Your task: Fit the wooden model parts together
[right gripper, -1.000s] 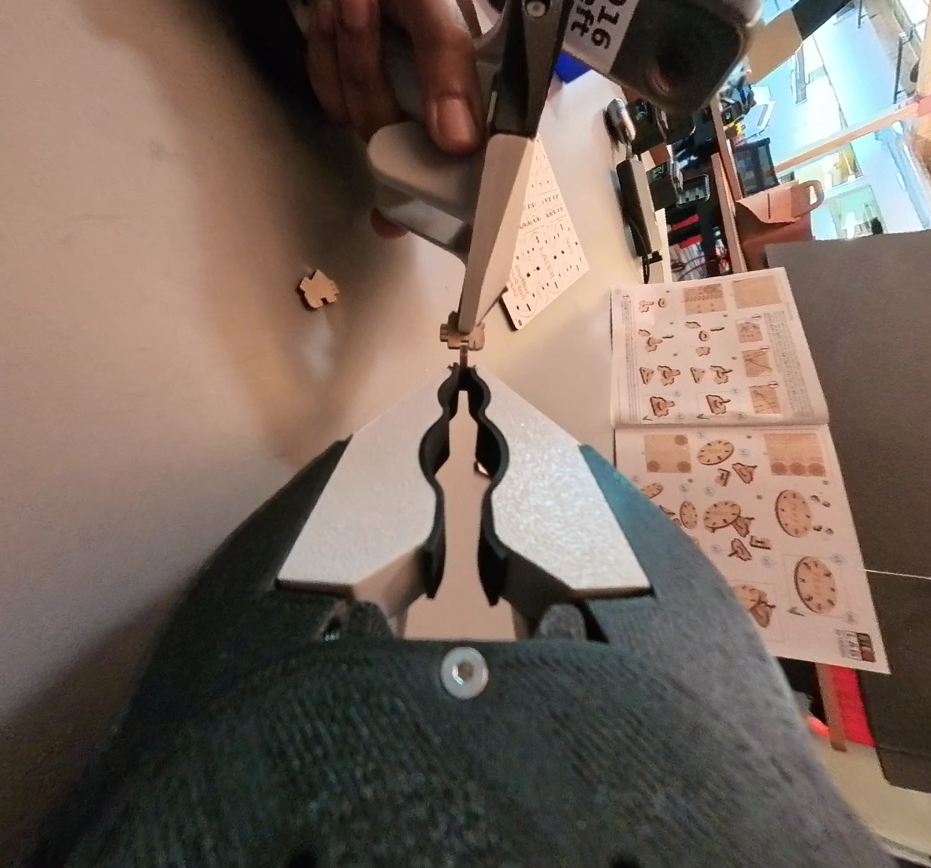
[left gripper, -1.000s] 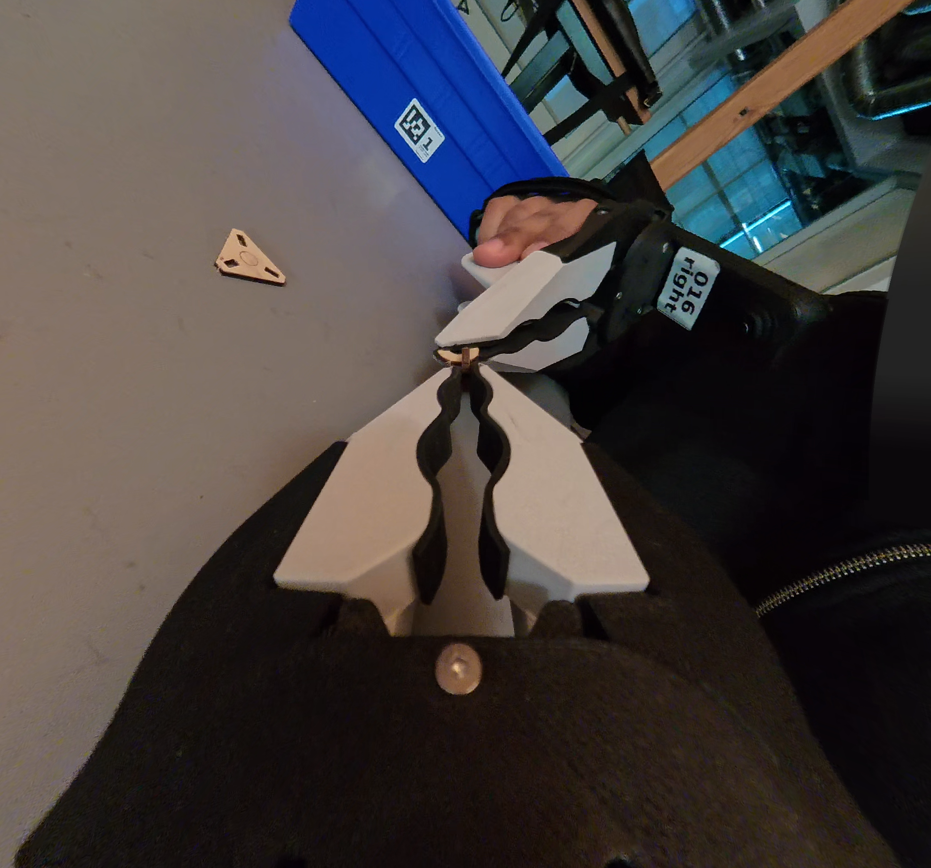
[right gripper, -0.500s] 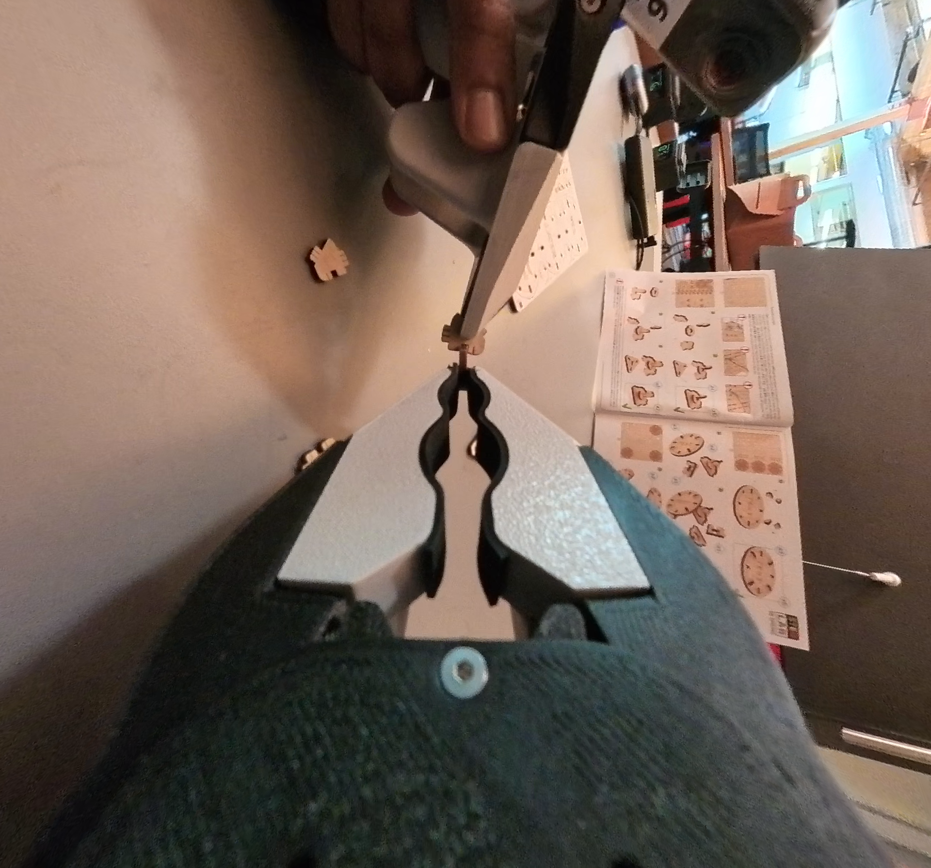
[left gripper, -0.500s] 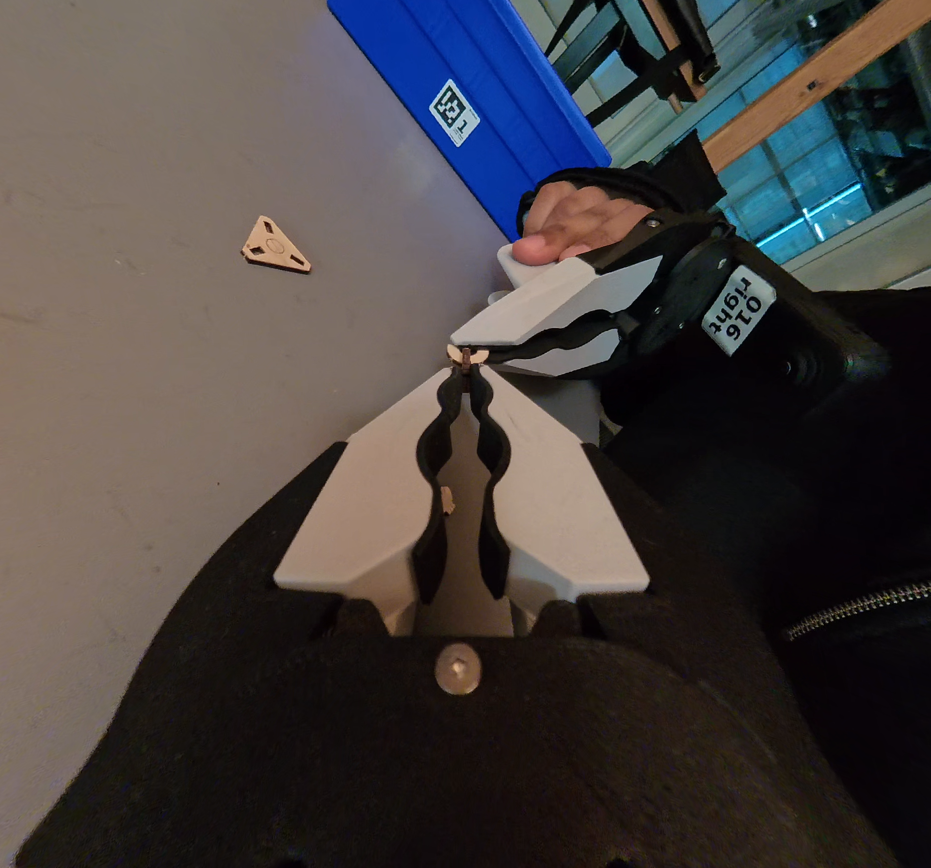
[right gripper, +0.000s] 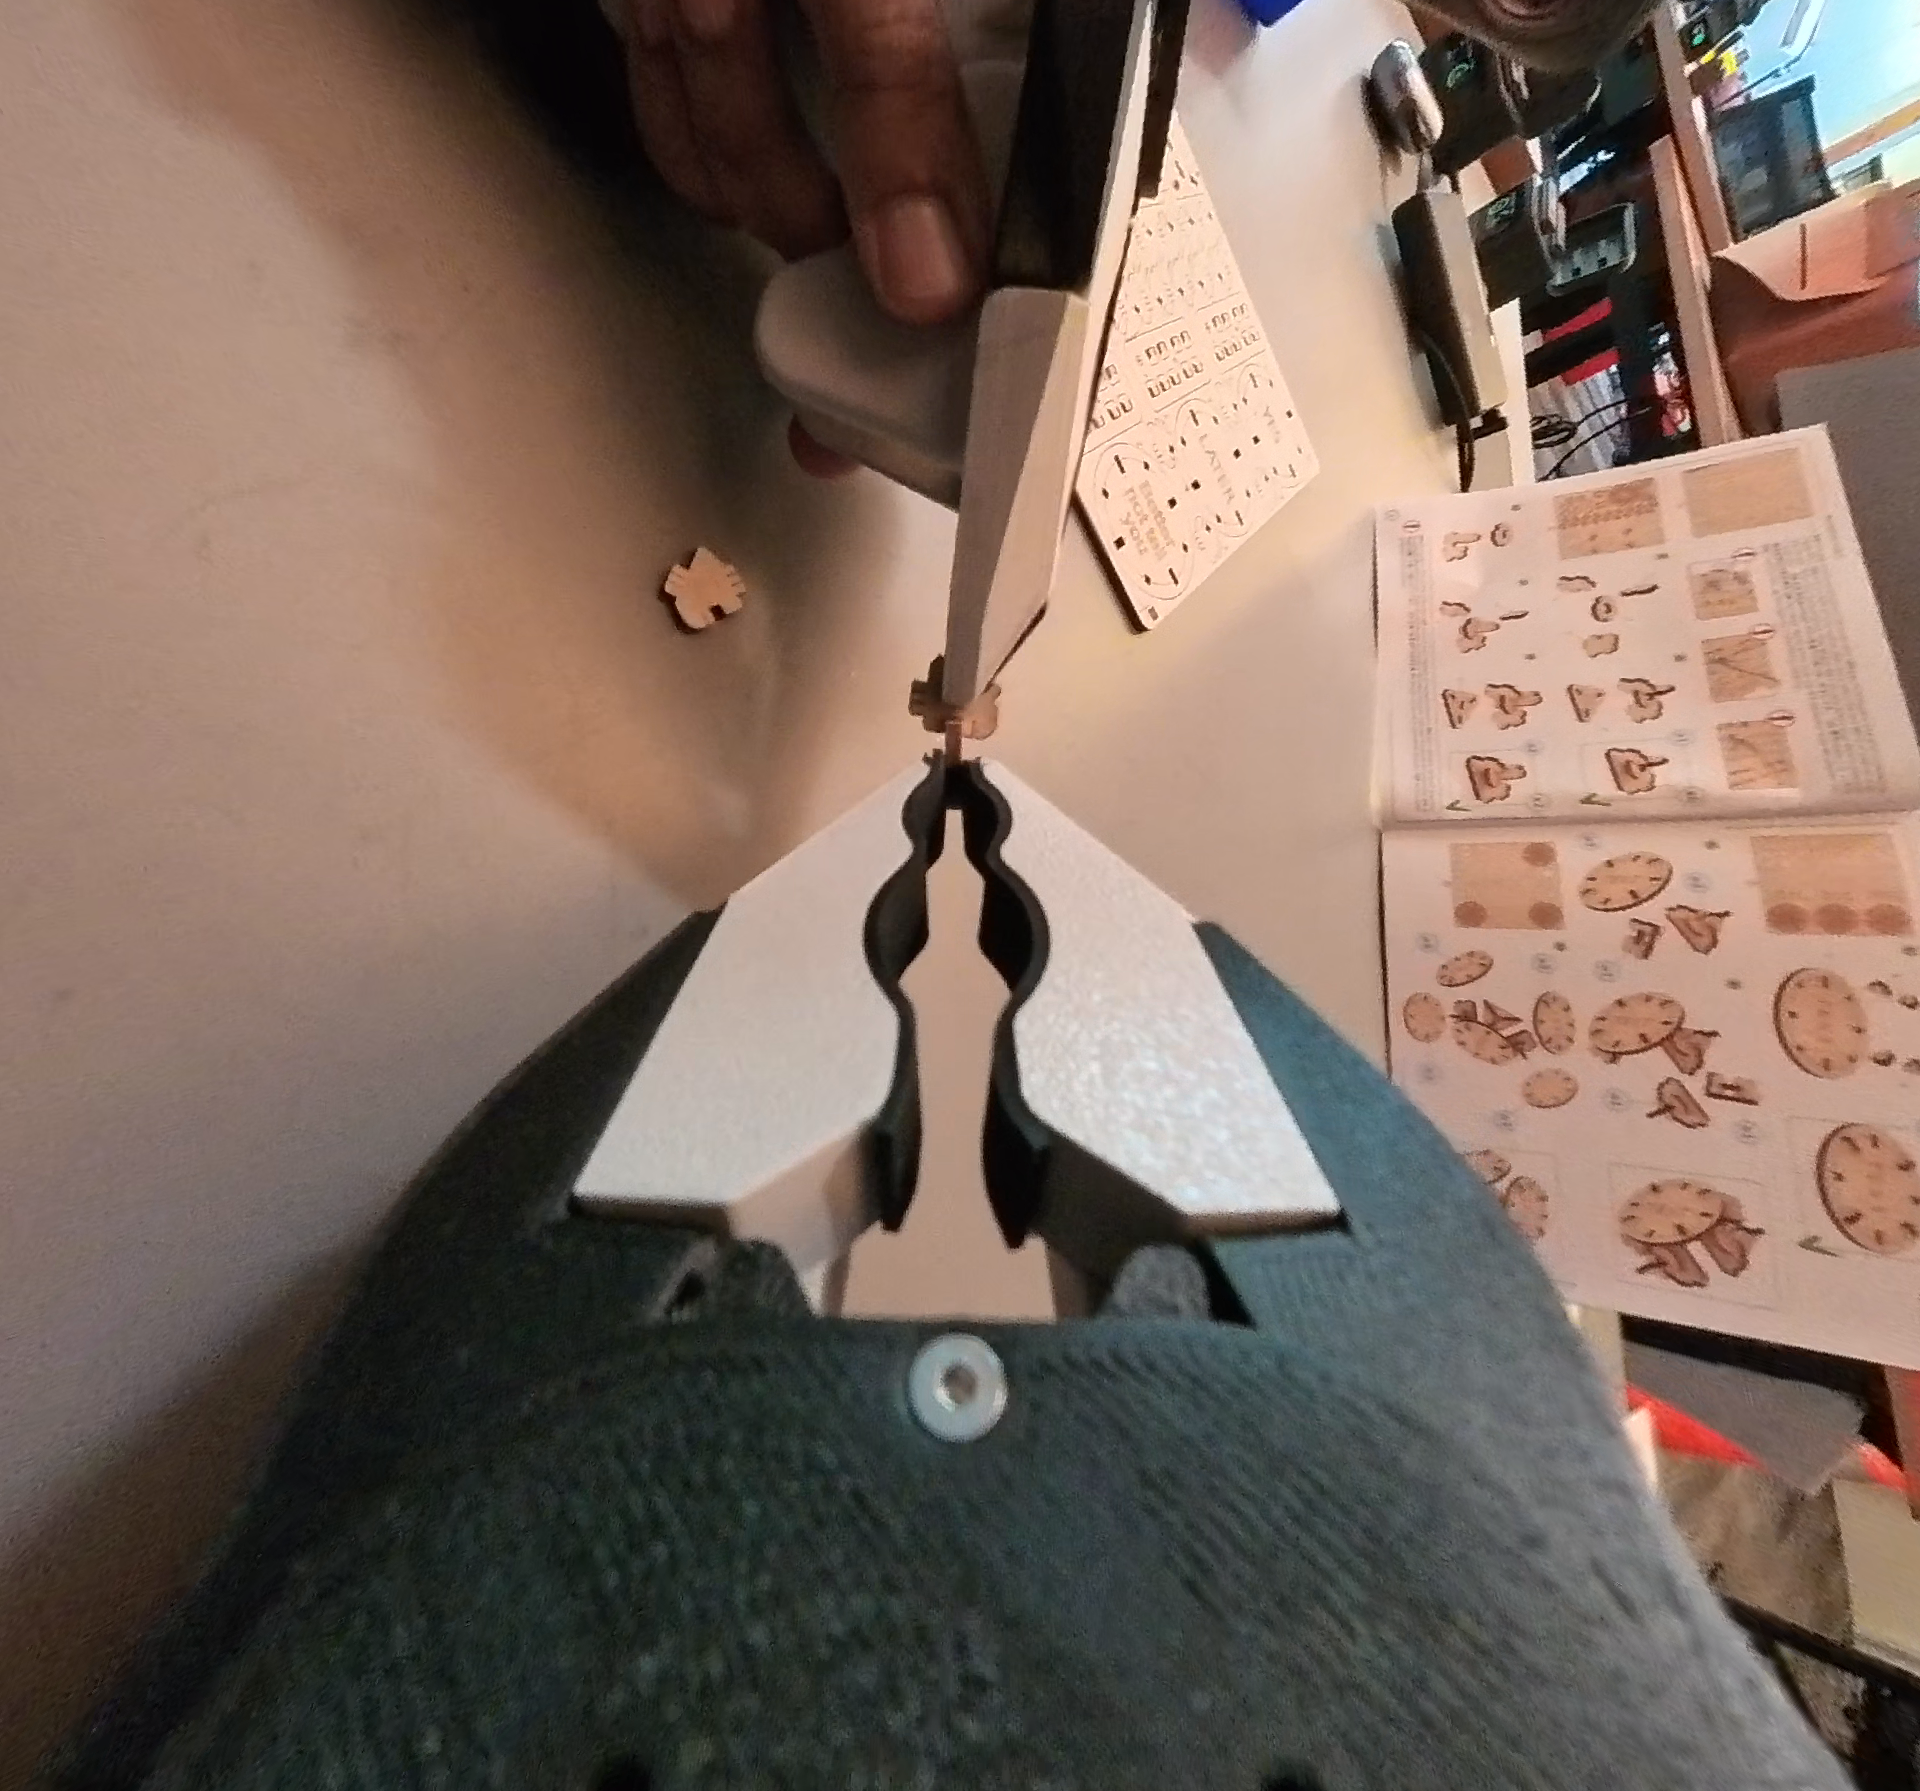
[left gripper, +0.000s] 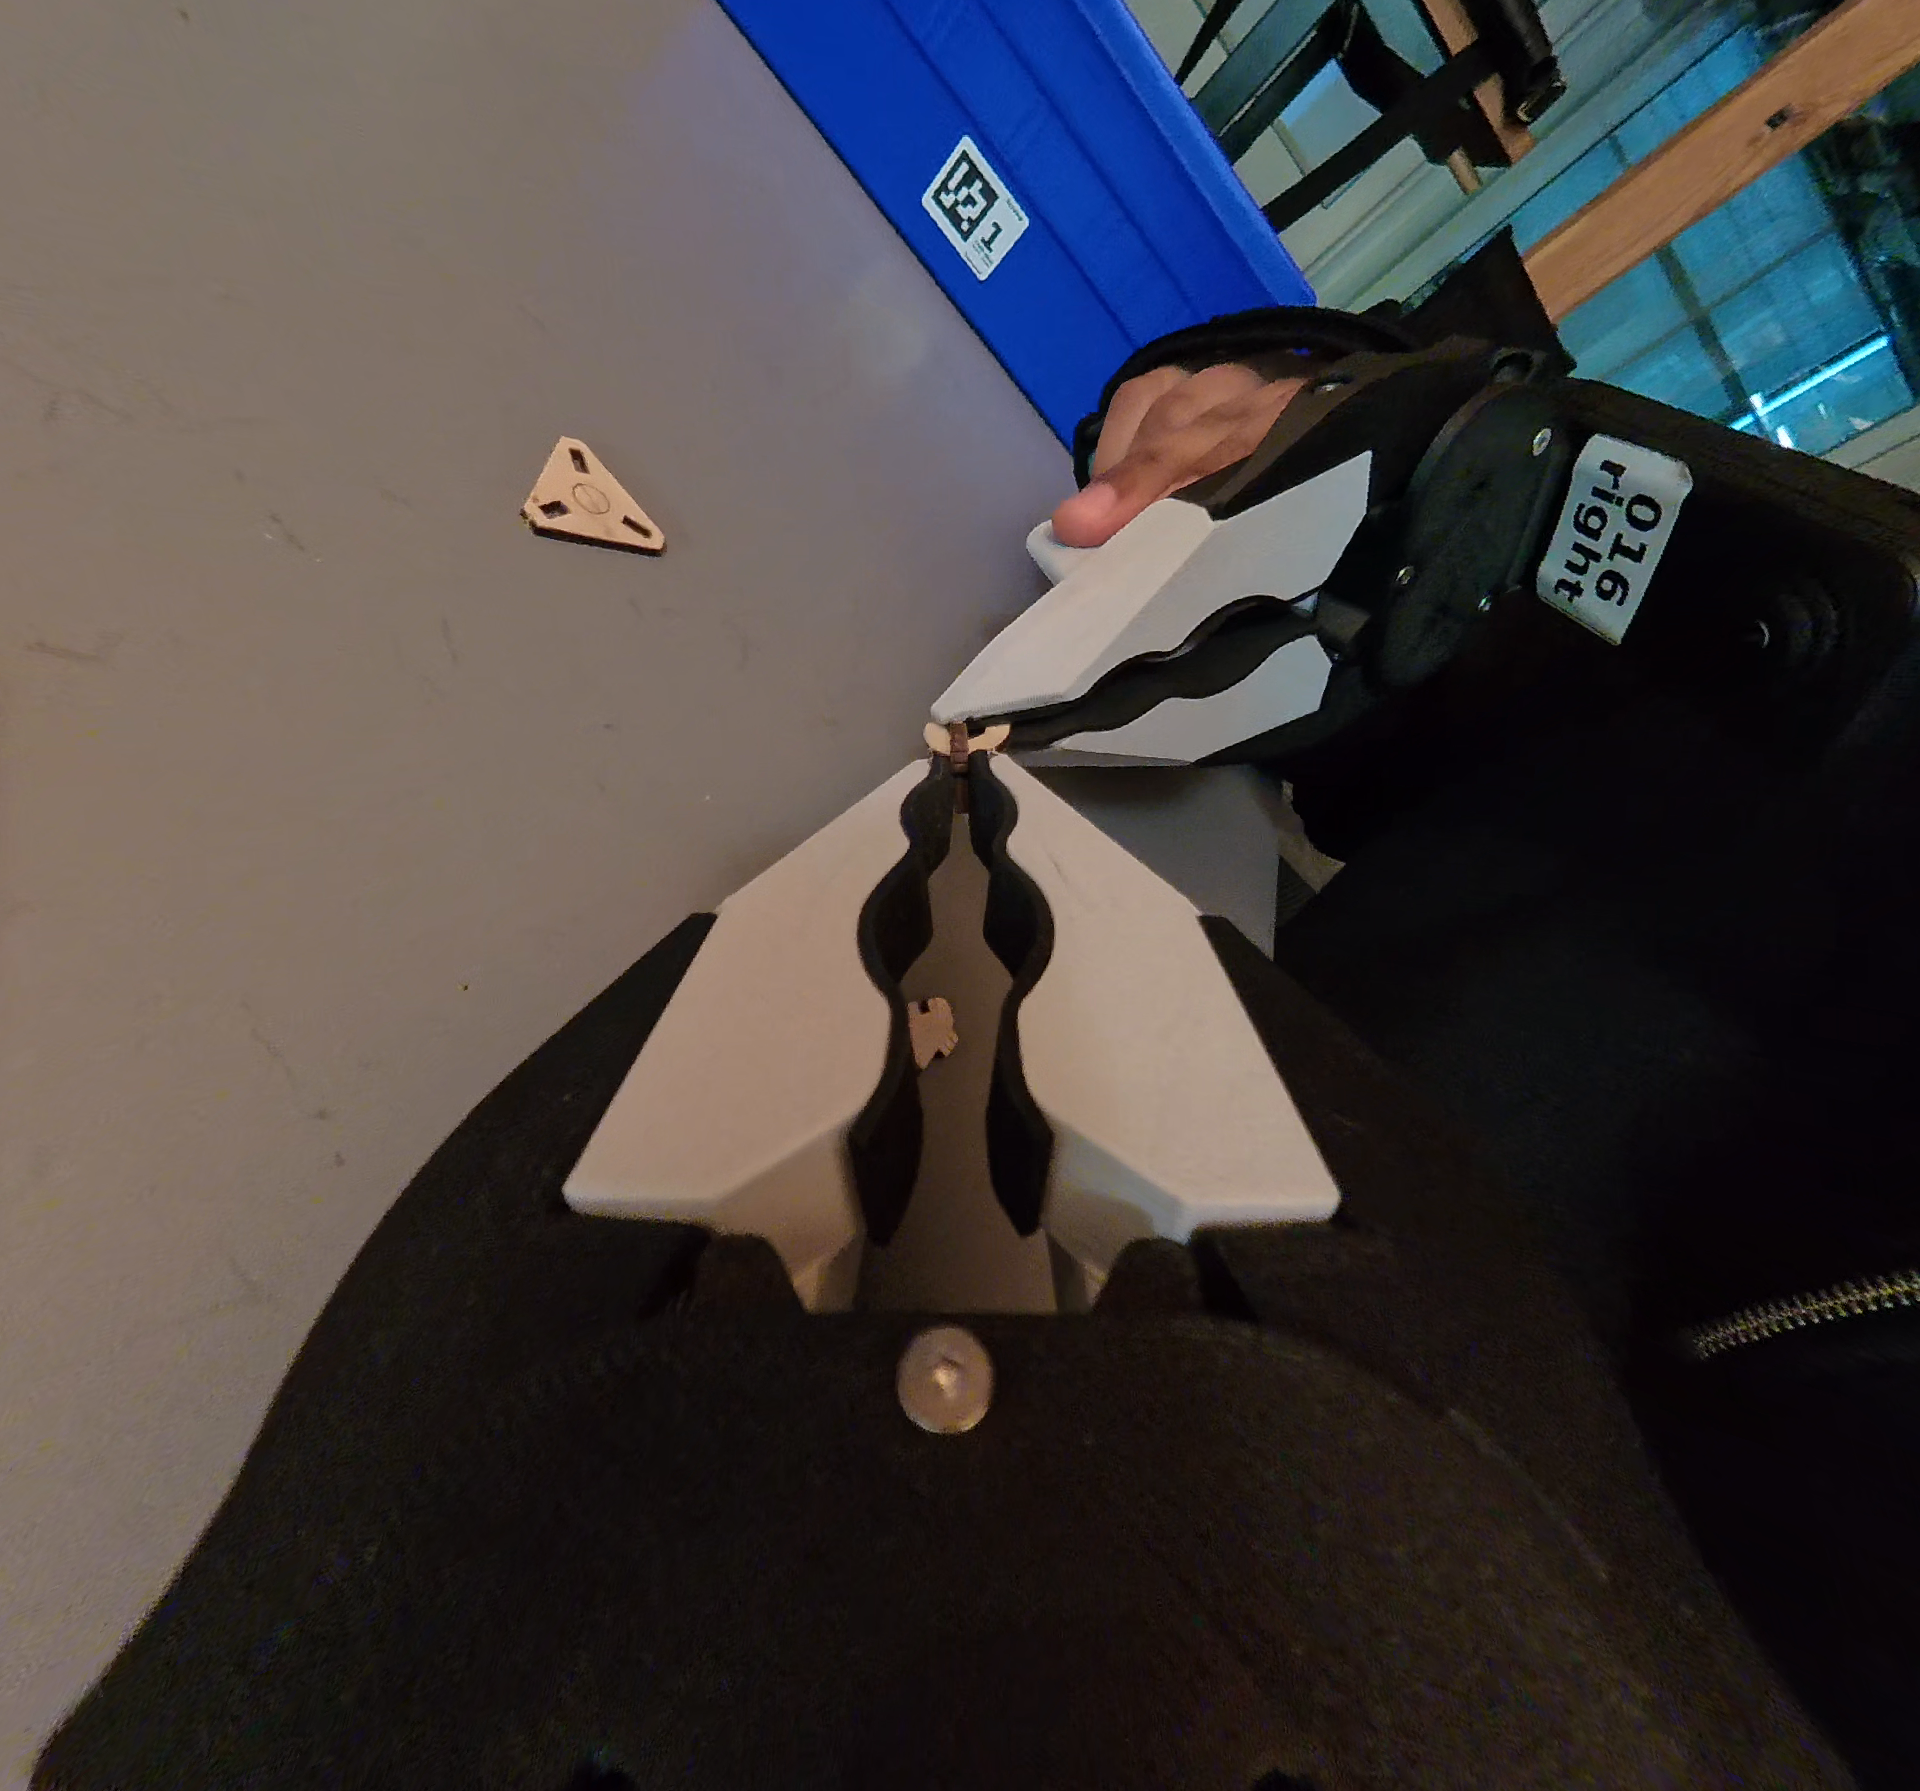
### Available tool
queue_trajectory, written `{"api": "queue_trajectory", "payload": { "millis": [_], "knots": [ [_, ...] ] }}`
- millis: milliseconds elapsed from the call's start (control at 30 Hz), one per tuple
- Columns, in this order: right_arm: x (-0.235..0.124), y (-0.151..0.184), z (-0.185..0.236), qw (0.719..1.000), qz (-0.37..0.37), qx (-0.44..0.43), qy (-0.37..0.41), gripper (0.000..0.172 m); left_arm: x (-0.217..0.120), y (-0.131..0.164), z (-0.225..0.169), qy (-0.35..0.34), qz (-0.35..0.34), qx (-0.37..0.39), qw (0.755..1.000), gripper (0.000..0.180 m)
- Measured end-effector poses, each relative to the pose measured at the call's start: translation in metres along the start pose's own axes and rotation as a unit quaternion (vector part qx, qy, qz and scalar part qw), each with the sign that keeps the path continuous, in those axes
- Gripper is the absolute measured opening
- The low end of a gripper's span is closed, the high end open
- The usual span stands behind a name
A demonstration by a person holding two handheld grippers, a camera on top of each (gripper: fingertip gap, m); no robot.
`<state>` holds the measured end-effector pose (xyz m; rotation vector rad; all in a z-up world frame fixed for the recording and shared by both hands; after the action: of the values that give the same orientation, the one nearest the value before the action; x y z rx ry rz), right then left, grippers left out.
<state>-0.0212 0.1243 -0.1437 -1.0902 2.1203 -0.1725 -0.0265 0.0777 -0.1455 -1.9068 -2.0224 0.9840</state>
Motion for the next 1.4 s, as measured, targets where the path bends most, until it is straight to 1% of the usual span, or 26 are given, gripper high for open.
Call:
{"api": "queue_trajectory", "payload": {
  "millis": [133, 233, 267, 333, 367, 400, 467, 533, 600, 633, 700, 767, 1033, 1100, 1267, 1400],
  "knots": [
    [-0.001, -0.002, -0.003, 0.999, -0.021, 0.025, -0.003, 0.000, -0.002, -0.002, -0.002, 0.019, -0.008, -0.007, 1.000, 0.000],
    [0.000, -0.004, -0.007, 0.998, -0.045, 0.042, 0.008, 0.001, -0.005, -0.005, -0.002, 0.036, -0.019, -0.021, 0.999, 0.000],
    [0.000, -0.005, -0.008, 0.998, -0.051, 0.038, 0.014, 0.005, -0.005, -0.006, -0.003, 0.040, -0.024, -0.018, 0.999, 0.000],
    [0.001, 0.002, -0.009, 0.999, -0.033, 0.025, 0.022, 0.035, -0.008, -0.008, -0.004, 0.050, -0.033, -0.021, 0.998, 0.000],
    [0.002, 0.006, -0.009, 0.999, -0.026, 0.024, 0.019, 0.039, -0.009, -0.009, -0.005, 0.057, -0.037, -0.023, 0.997, 0.000],
    [0.001, 0.007, -0.009, 0.999, -0.034, 0.030, 0.014, 0.041, -0.010, -0.010, -0.005, 0.063, -0.040, -0.024, 0.997, 0.000],
    [-0.004, 0.002, -0.009, 0.995, -0.087, 0.058, -0.002, 0.038, -0.011, -0.009, -0.008, 0.076, -0.036, -0.022, 0.996, 0.000],
    [-0.015, -0.007, -0.013, 0.984, -0.155, 0.084, -0.008, 0.027, -0.011, -0.008, -0.012, 0.098, -0.026, -0.020, 0.995, 0.000],
    [-0.026, -0.011, -0.018, 0.974, -0.205, 0.099, -0.007, 0.014, -0.013, -0.007, -0.015, 0.116, -0.021, -0.022, 0.993, 0.000],
    [-0.030, -0.012, -0.019, 0.970, -0.220, 0.105, -0.006, 0.013, -0.014, -0.006, -0.017, 0.127, -0.017, -0.022, 0.991, 0.000],
    [-0.031, -0.010, -0.019, 0.969, -0.225, 0.104, -0.011, 0.015, -0.015, -0.006, -0.019, 0.145, -0.012, -0.028, 0.989, 0.000],
    [-0.029, -0.012, -0.014, 0.969, -0.227, 0.097, -0.020, 0.020, -0.017, -0.004, -0.022, 0.160, -0.005, -0.026, 0.987, 0.000],
    [-0.029, -0.018, -0.010, 0.965, -0.245, 0.091, -0.023, 0.007, -0.013, 0.002, -0.025, 0.164, 0.019, -0.015, 0.986, 0.001],
    [-0.028, -0.019, -0.009, 0.965, -0.246, 0.091, -0.027, 0.002, -0.014, 0.002, -0.026, 0.166, 0.018, -0.017, 0.986, 0.001],
    [-0.027, -0.019, -0.010, 0.965, -0.242, 0.099, -0.029, 0.001, -0.014, 0.001, -0.025, 0.164, 0.014, -0.020, 0.986, 0.001],
    [-0.026, -0.016, -0.012, 0.964, -0.233, 0.126, -0.037, 0.000, -0.013, -0.002, -0.023, 0.157, 0.002, -0.026, 0.987, 0.001]
  ]
}}
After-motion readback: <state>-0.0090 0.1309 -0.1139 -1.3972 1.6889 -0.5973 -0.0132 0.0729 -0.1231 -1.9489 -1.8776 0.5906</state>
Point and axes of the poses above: each gripper's, where its closed fingertips meet, x out along the fingers, y out of its underside, z = x × y across the jaws, the point moved 3 cm from there along -x, back along the fingers, and after that the axes turned 9 degrees about -x, right-handed, at the moved point
